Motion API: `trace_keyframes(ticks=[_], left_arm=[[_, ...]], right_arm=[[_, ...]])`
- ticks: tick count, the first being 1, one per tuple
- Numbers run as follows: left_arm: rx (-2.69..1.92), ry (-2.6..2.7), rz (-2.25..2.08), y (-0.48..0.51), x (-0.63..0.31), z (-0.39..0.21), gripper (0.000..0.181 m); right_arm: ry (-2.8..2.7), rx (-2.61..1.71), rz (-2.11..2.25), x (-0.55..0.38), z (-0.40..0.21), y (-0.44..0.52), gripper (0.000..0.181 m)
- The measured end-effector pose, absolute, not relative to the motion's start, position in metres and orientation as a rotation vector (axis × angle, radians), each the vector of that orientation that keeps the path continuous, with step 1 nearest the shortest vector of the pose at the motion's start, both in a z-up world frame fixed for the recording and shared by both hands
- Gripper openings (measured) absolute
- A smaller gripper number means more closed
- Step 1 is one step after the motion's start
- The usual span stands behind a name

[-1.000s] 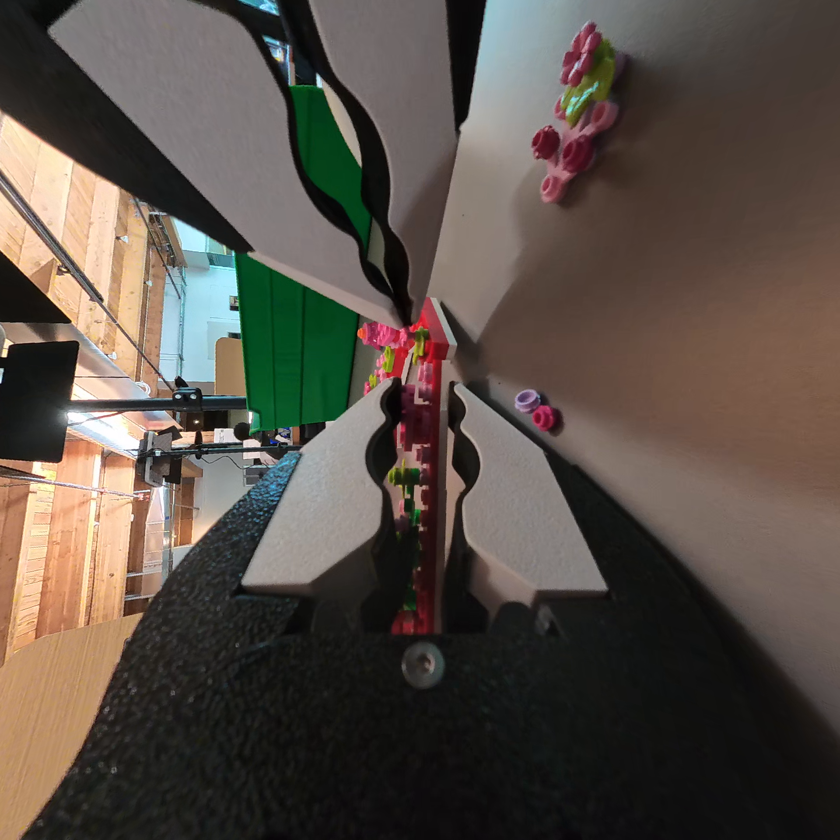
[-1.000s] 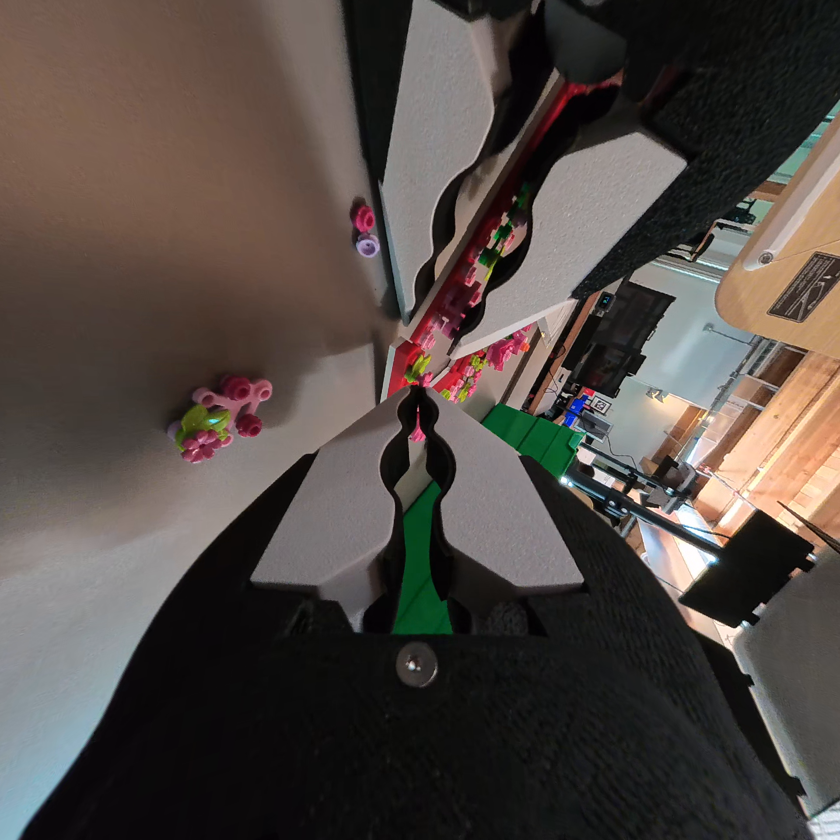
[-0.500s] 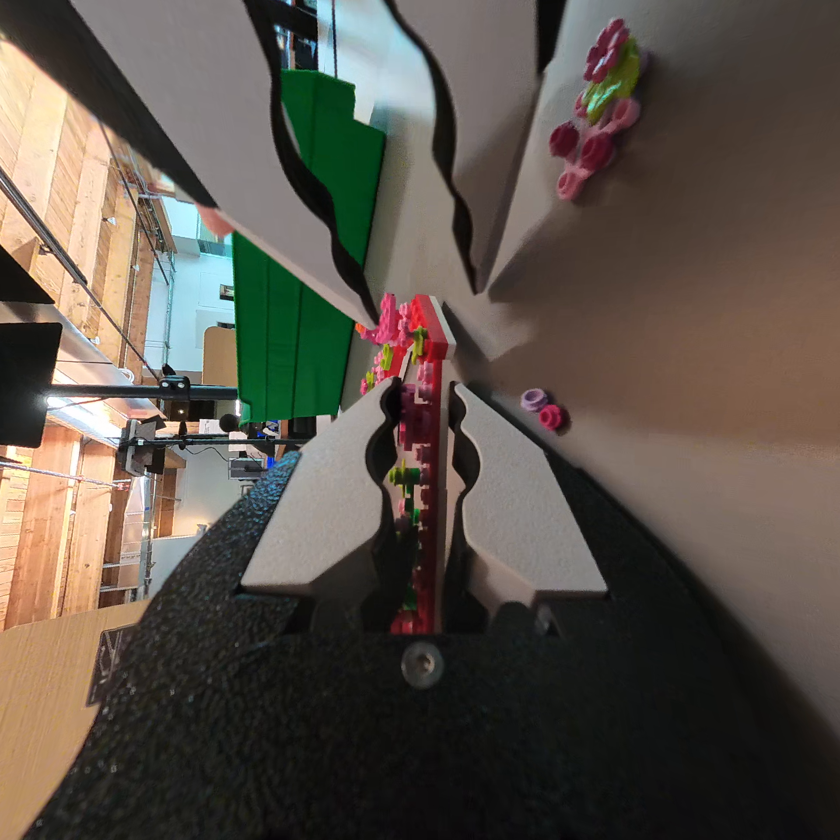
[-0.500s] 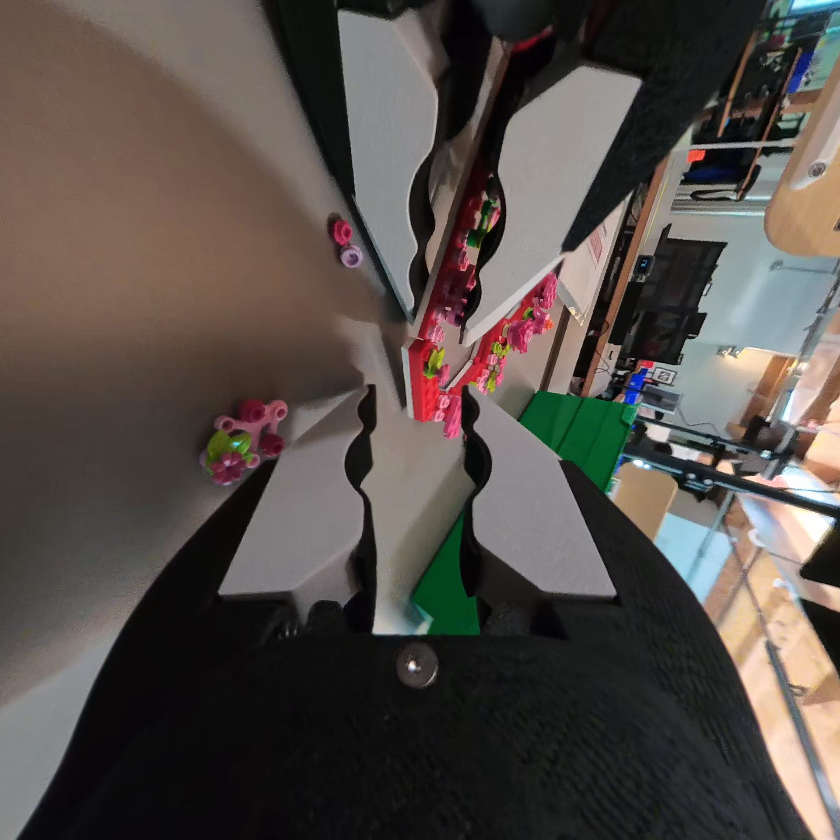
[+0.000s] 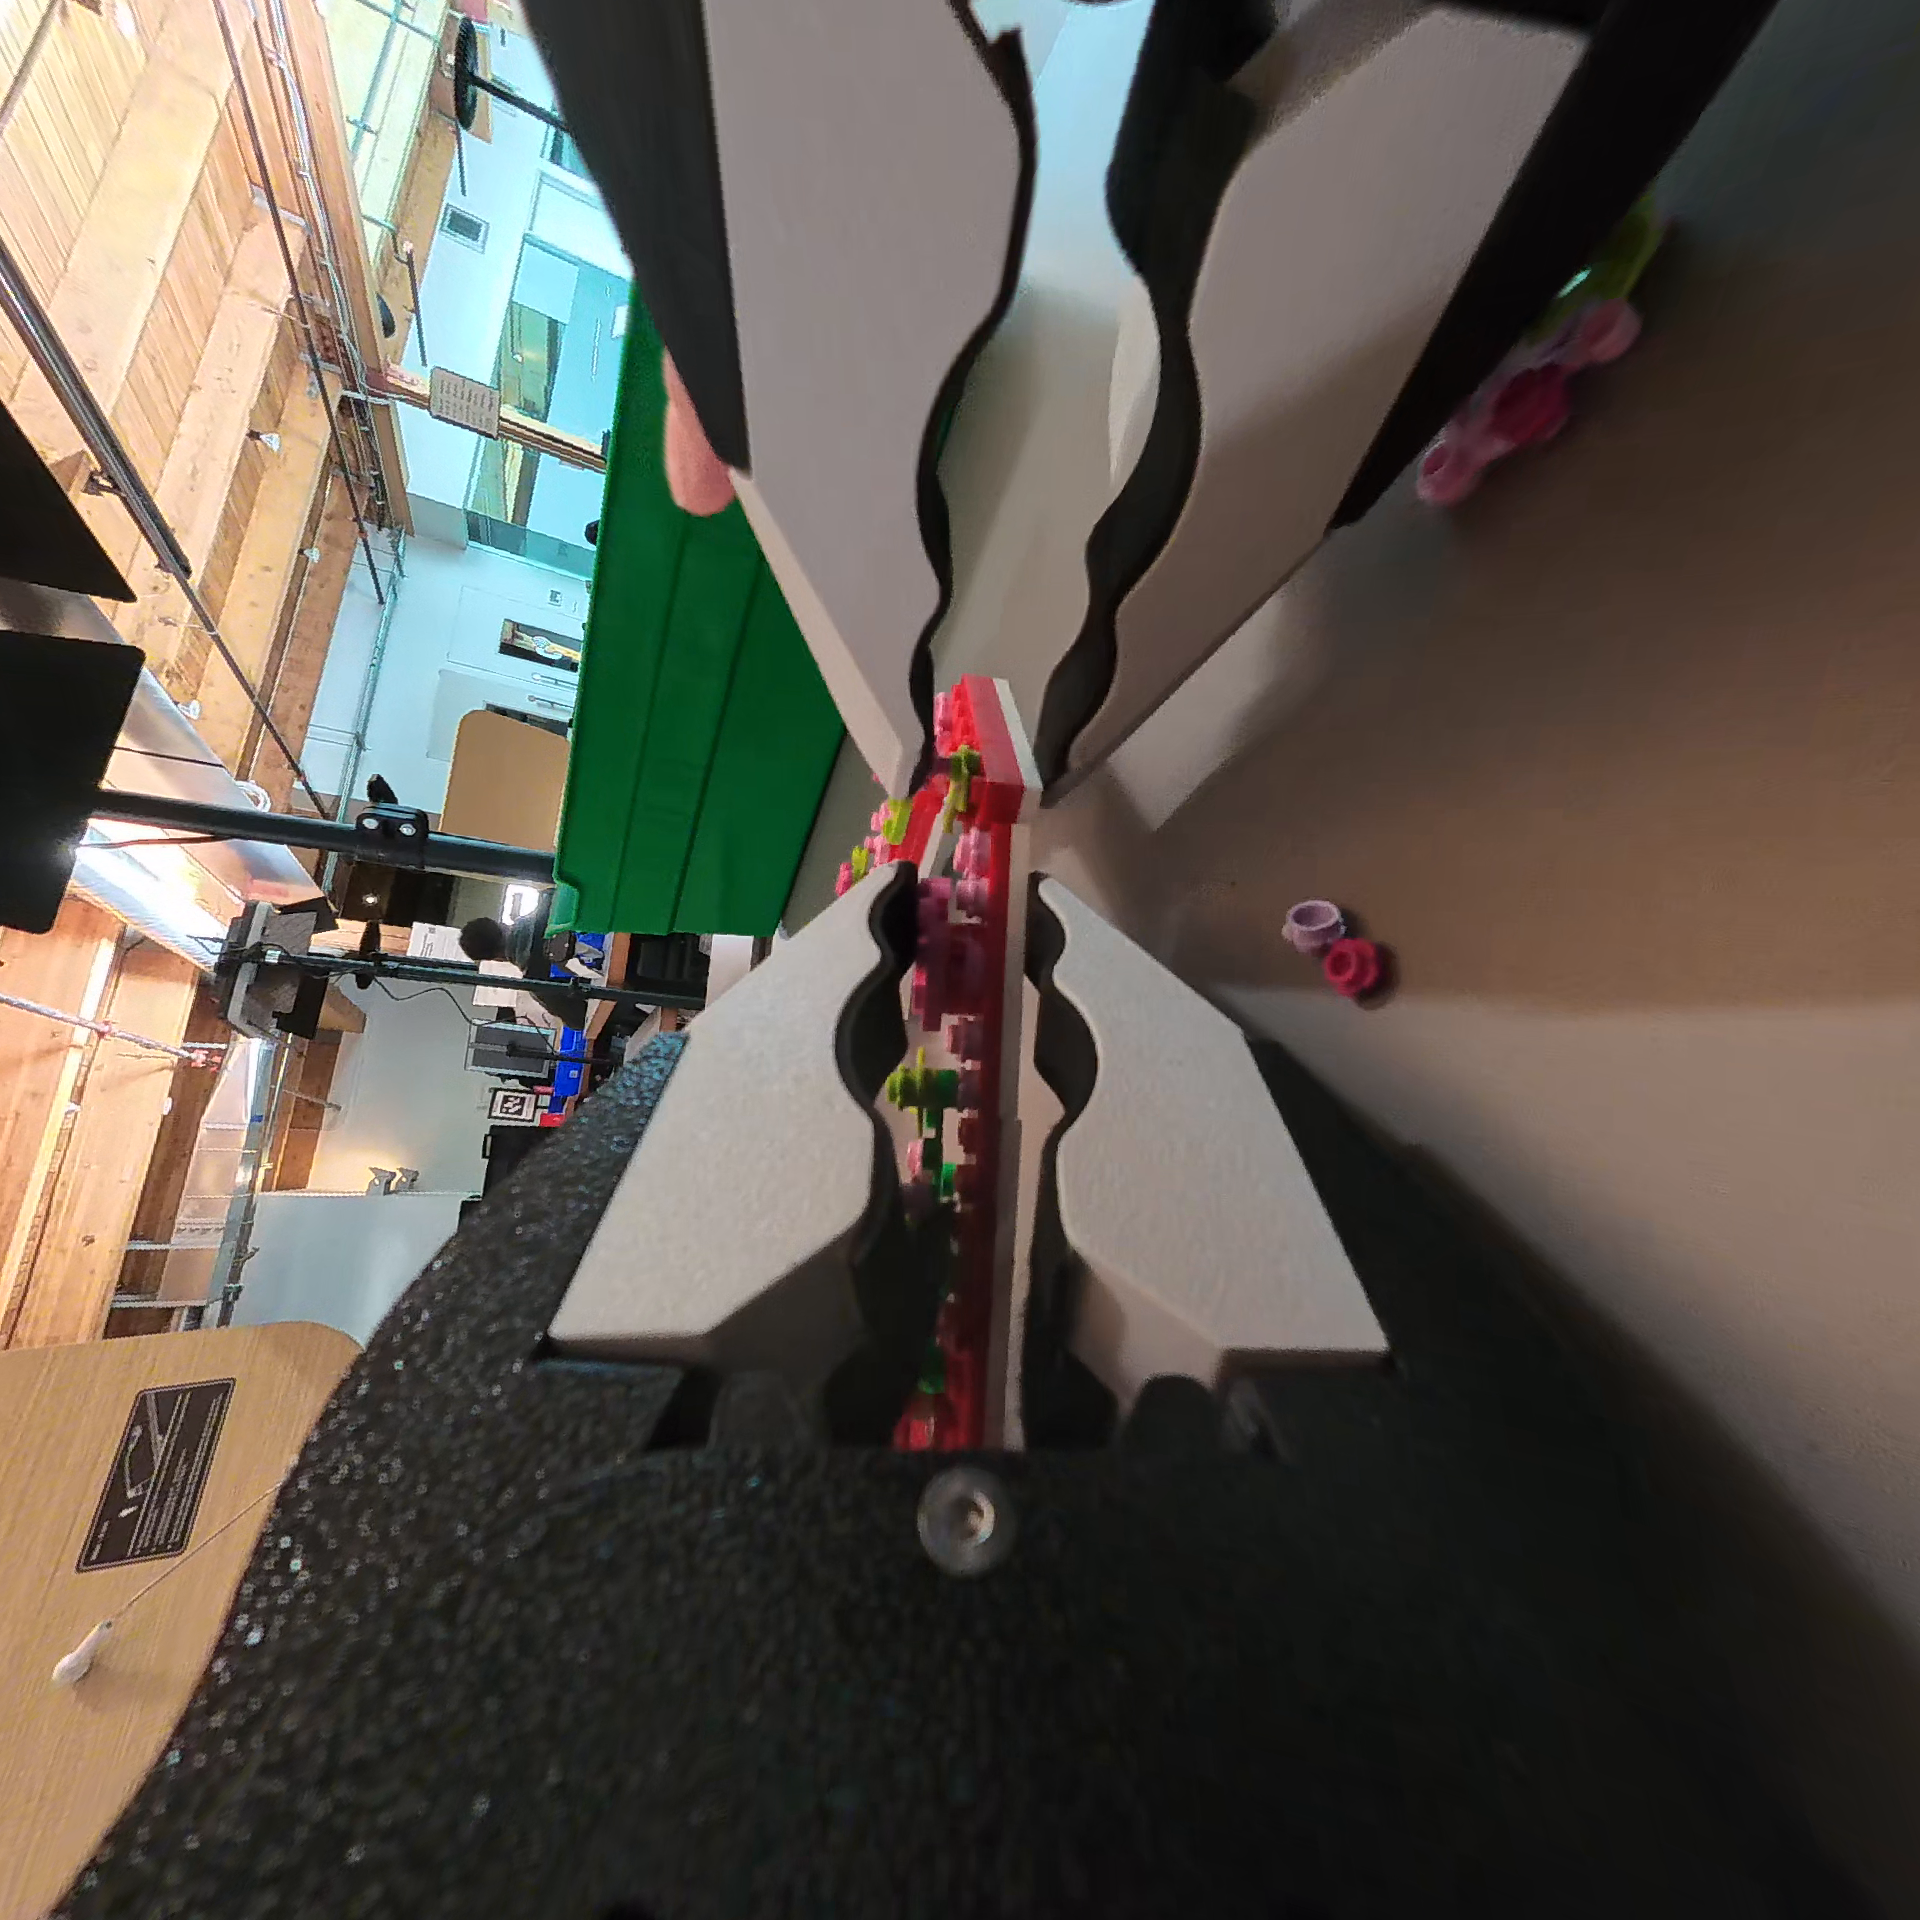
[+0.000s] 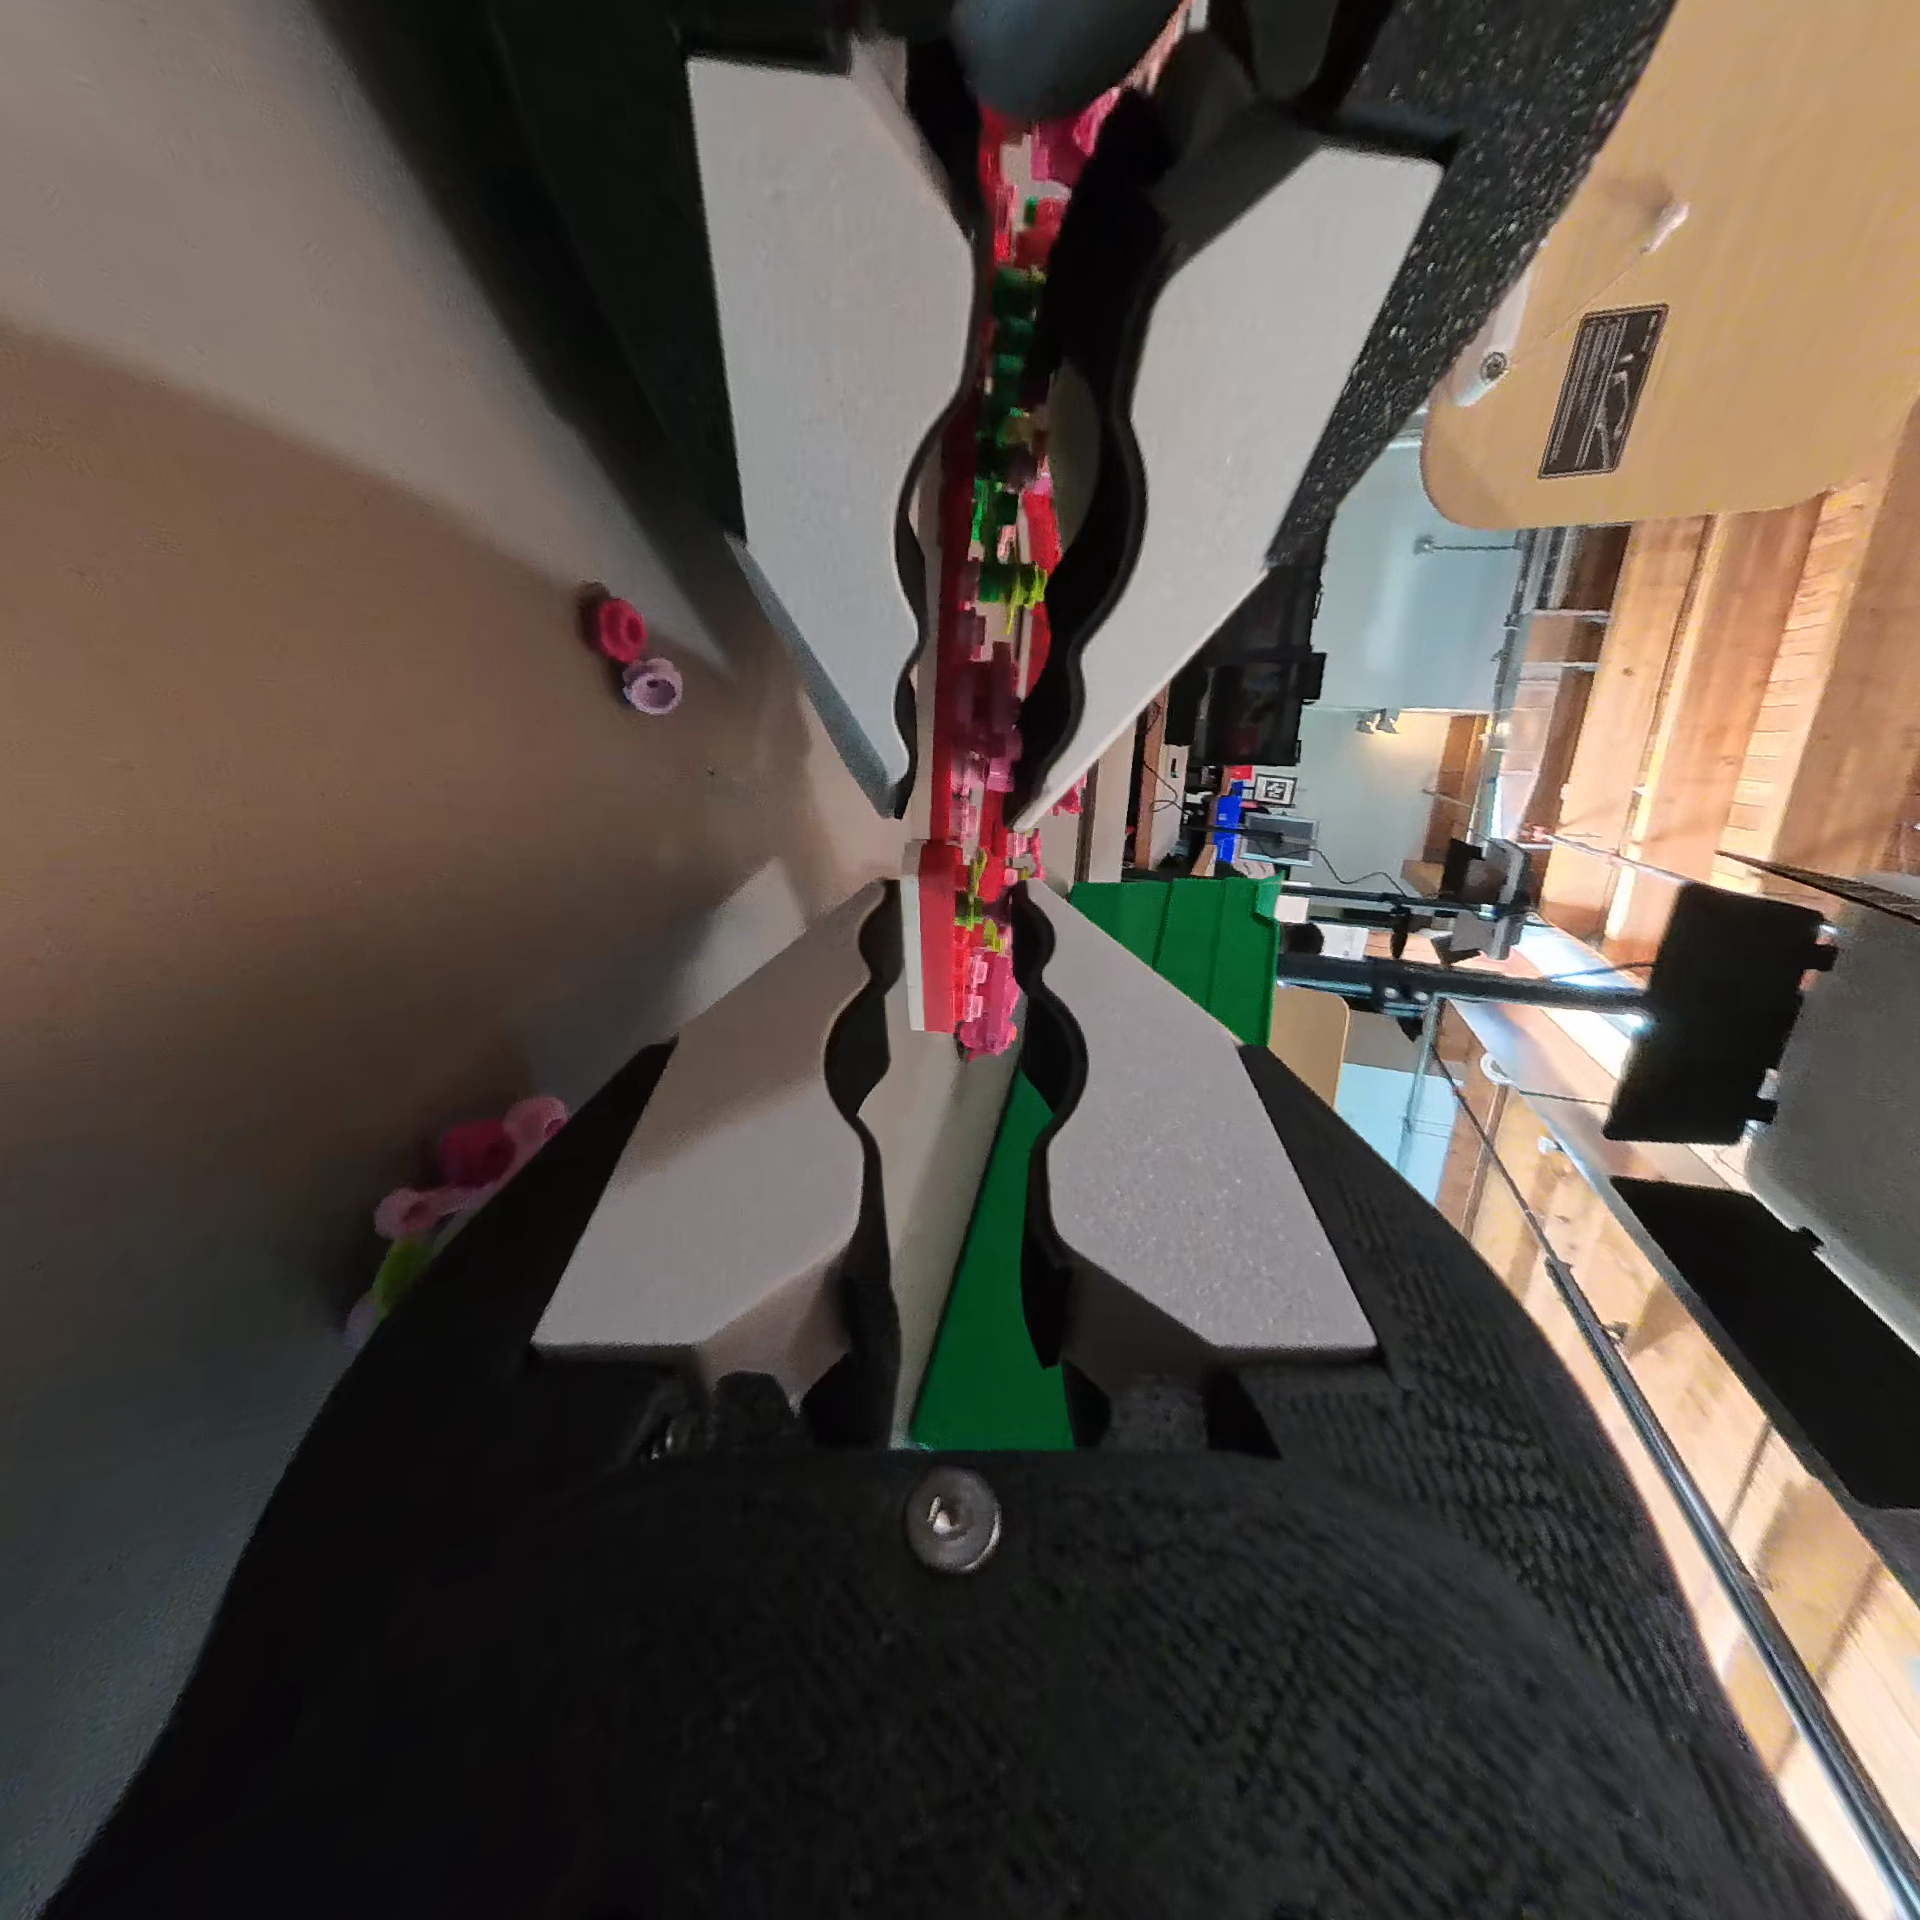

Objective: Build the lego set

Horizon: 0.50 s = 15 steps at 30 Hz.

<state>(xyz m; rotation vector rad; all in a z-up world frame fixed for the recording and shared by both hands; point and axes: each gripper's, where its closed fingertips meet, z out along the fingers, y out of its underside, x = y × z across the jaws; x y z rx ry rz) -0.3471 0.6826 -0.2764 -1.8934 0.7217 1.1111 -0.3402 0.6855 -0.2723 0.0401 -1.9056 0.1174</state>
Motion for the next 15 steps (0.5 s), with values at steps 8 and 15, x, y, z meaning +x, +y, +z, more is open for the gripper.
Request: trace_keyframes(ticks=[8, 15], left_arm=[[-1.894, 0.726, 1.105, 0.6825, -0.3458, -0.2765, 0.018], [-1.933, 0.733, 1.073, 0.6820, -0.3465, -0.2836, 0.018]], right_arm=[[-1.904, 0.006, 0.149, -0.3395, -0.2722, 0.6856, 0.016], [-1.919, 0.014, 0.142, -0.3409, -0.2783, 0.6853, 0.016]])
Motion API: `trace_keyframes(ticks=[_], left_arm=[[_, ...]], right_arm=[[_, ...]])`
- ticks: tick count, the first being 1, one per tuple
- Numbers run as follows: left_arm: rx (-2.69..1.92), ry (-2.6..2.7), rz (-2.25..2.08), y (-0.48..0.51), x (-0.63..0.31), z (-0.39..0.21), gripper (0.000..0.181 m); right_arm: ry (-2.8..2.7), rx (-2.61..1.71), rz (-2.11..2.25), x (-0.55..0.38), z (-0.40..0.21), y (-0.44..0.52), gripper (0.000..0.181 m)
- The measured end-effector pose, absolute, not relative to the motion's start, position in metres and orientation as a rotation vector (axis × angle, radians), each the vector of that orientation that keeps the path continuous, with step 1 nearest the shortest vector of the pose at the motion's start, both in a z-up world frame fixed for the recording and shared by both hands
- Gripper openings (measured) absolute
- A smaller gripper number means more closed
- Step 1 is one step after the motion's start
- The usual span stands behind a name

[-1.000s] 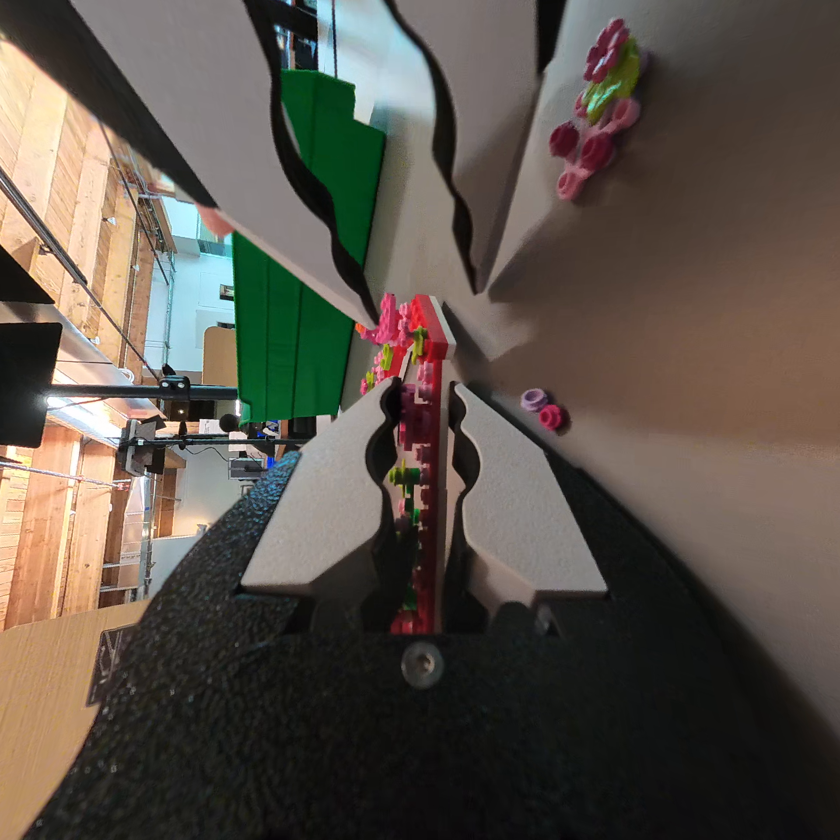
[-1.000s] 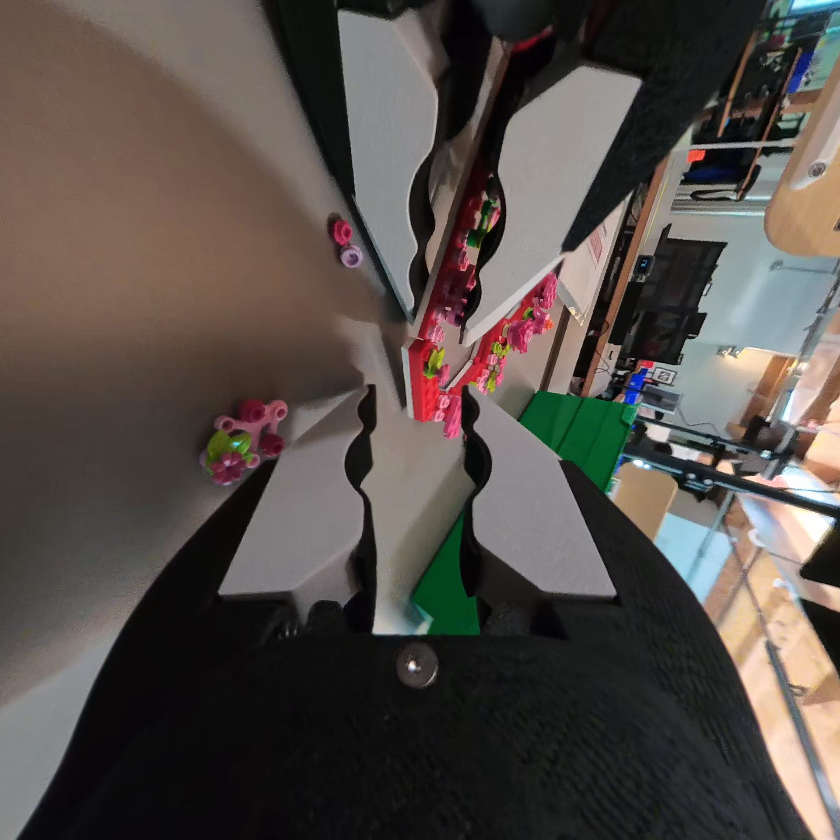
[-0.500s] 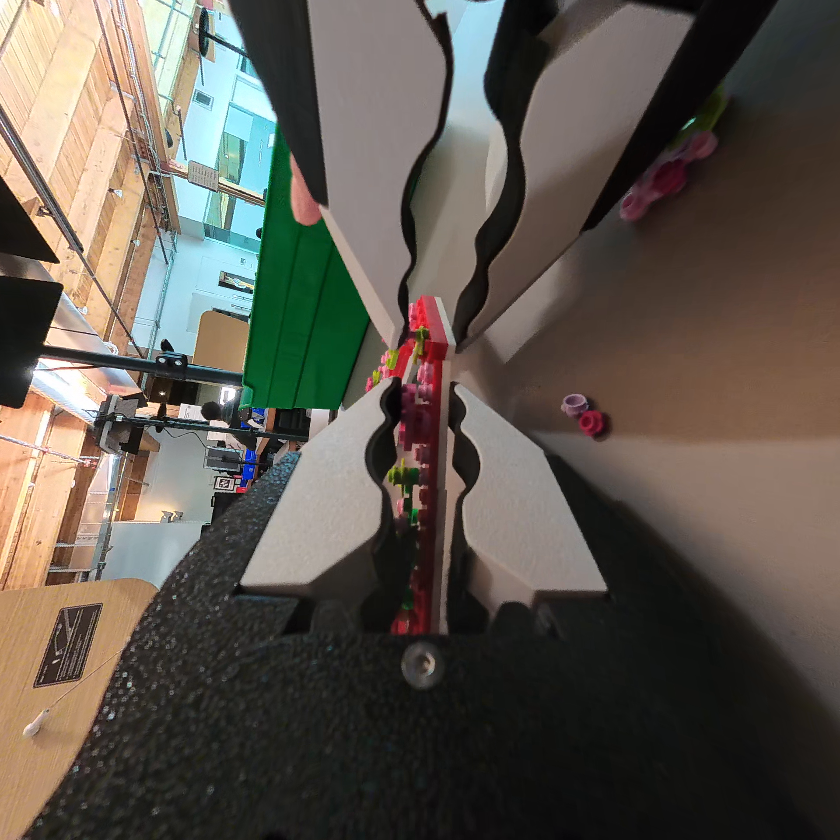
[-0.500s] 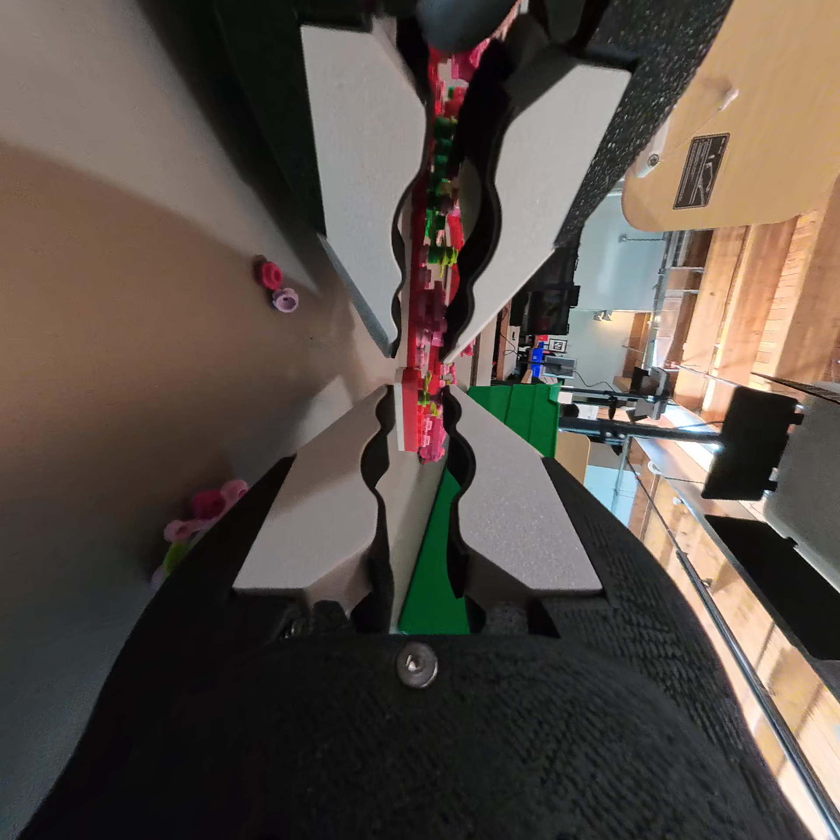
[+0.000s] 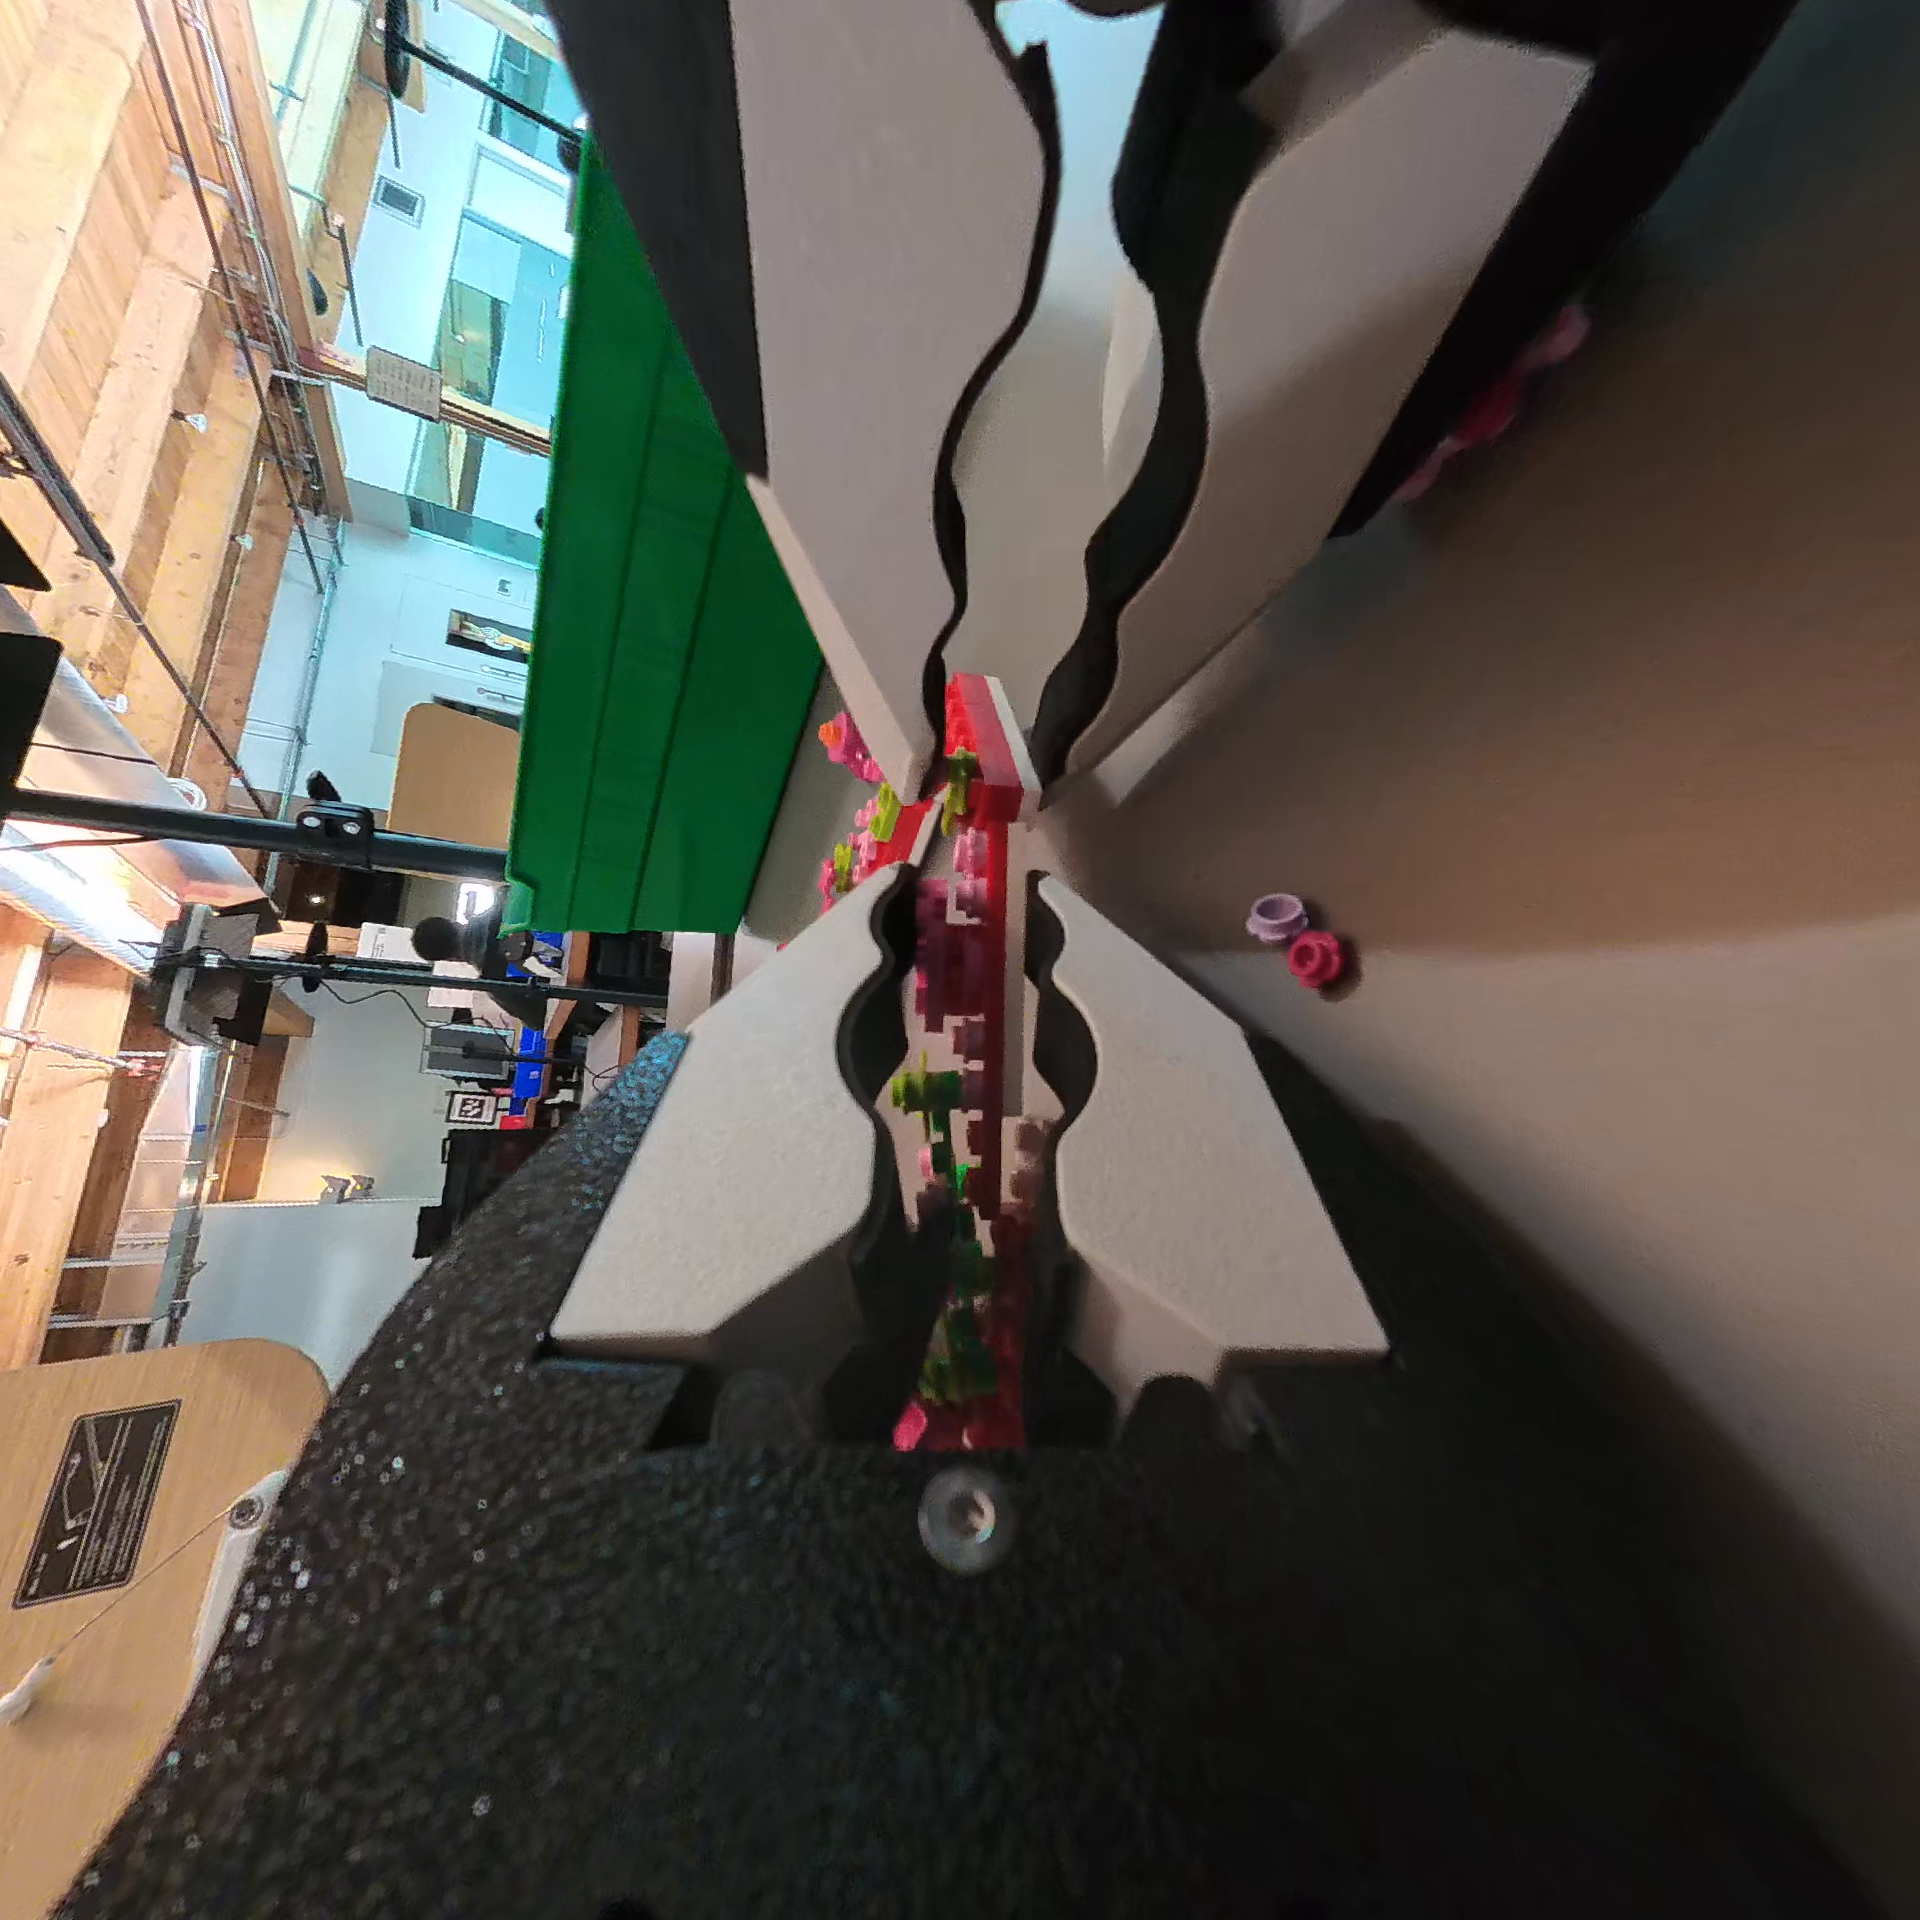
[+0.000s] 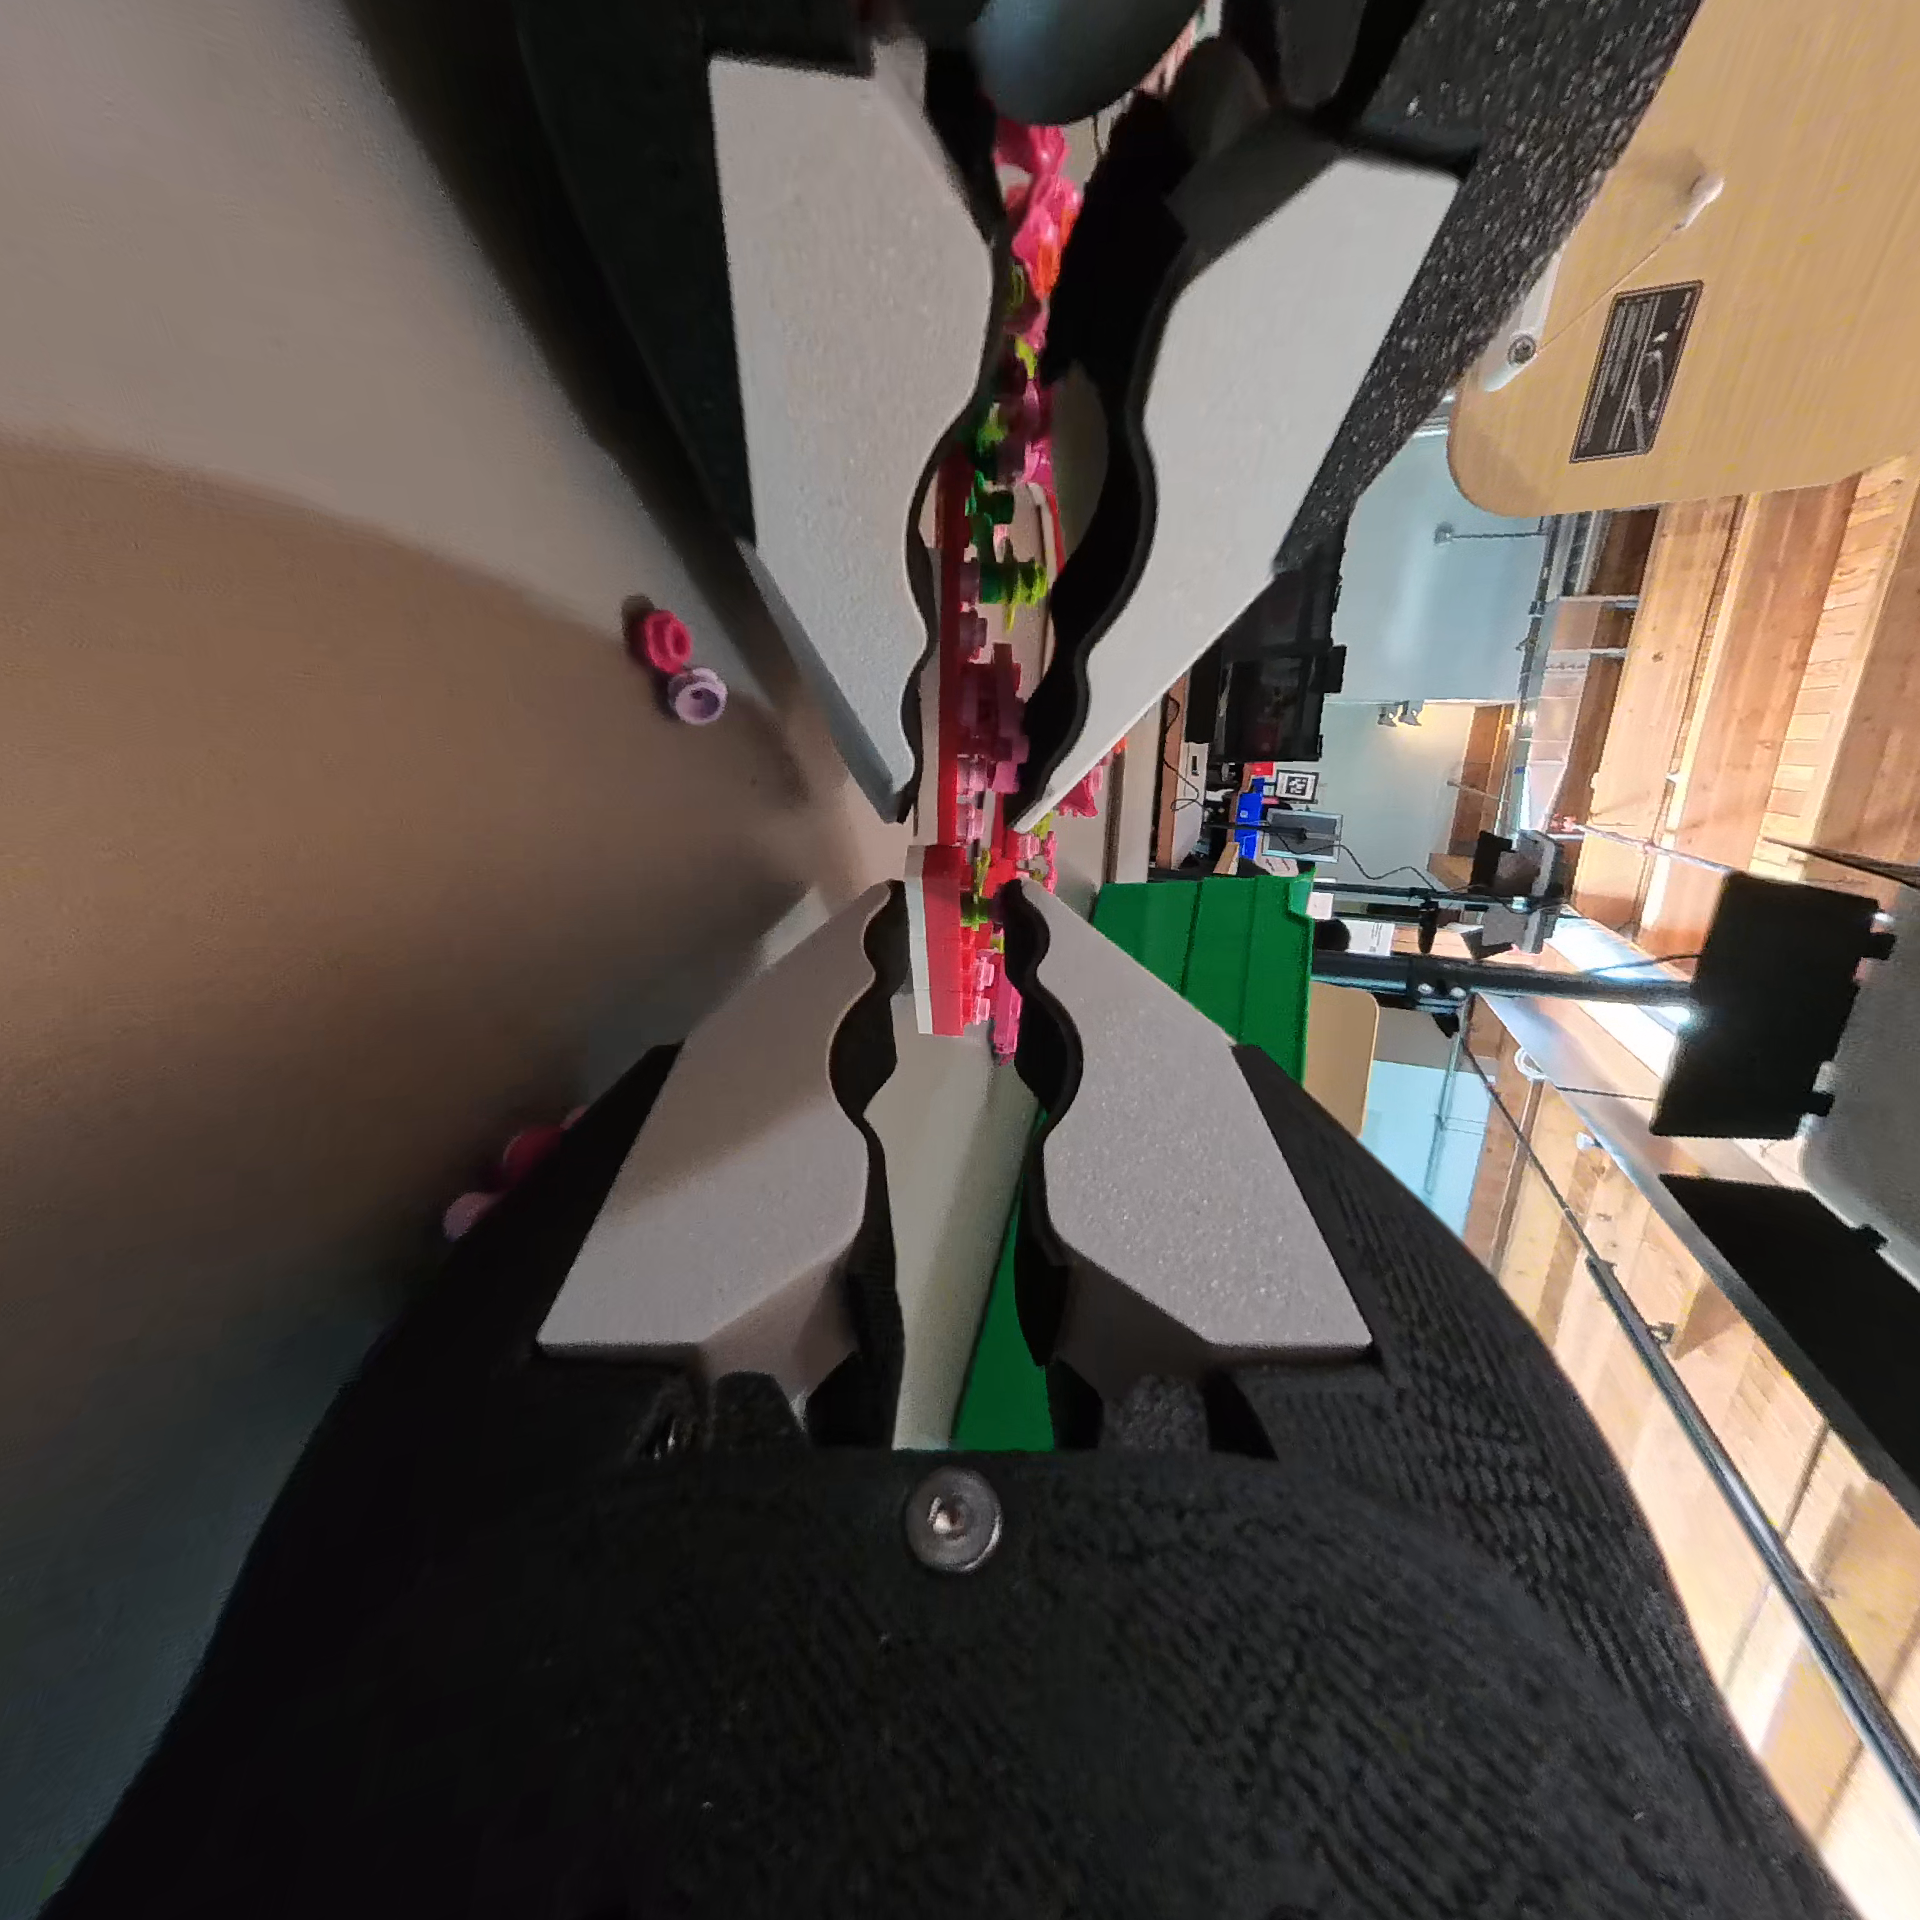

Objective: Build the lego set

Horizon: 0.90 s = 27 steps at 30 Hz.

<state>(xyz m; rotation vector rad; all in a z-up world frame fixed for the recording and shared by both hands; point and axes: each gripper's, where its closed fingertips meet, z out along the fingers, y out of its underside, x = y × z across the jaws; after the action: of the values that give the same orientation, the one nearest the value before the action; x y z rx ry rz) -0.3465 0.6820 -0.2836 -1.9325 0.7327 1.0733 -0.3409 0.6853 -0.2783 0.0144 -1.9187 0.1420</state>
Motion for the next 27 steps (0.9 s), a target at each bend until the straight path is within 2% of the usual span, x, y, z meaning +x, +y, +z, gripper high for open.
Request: trace_keyframes(ticks=[13, 19, 25, 27], left_arm=[[-1.959, 0.790, 1.174, 0.680, -0.351, -0.289, 0.018], [-2.041, 0.709, 0.971, 0.679, -0.334, -0.290, 0.021], [-2.114, 0.739, 0.720, 0.674, -0.312, -0.289, 0.034], [-2.177, 0.678, 0.532, 0.665, -0.308, -0.284, 0.047]], right_arm=[[-1.964, -0.042, 0.261, -0.320, -0.282, 0.697, 0.032], [-1.918, -0.214, 0.422, -0.308, -0.269, 0.716, 0.038], [-1.710, -0.389, 0.566, -0.310, -0.244, 0.739, 0.036], [-1.650, -0.411, 0.577, -0.309, -0.232, 0.745, 0.036]])
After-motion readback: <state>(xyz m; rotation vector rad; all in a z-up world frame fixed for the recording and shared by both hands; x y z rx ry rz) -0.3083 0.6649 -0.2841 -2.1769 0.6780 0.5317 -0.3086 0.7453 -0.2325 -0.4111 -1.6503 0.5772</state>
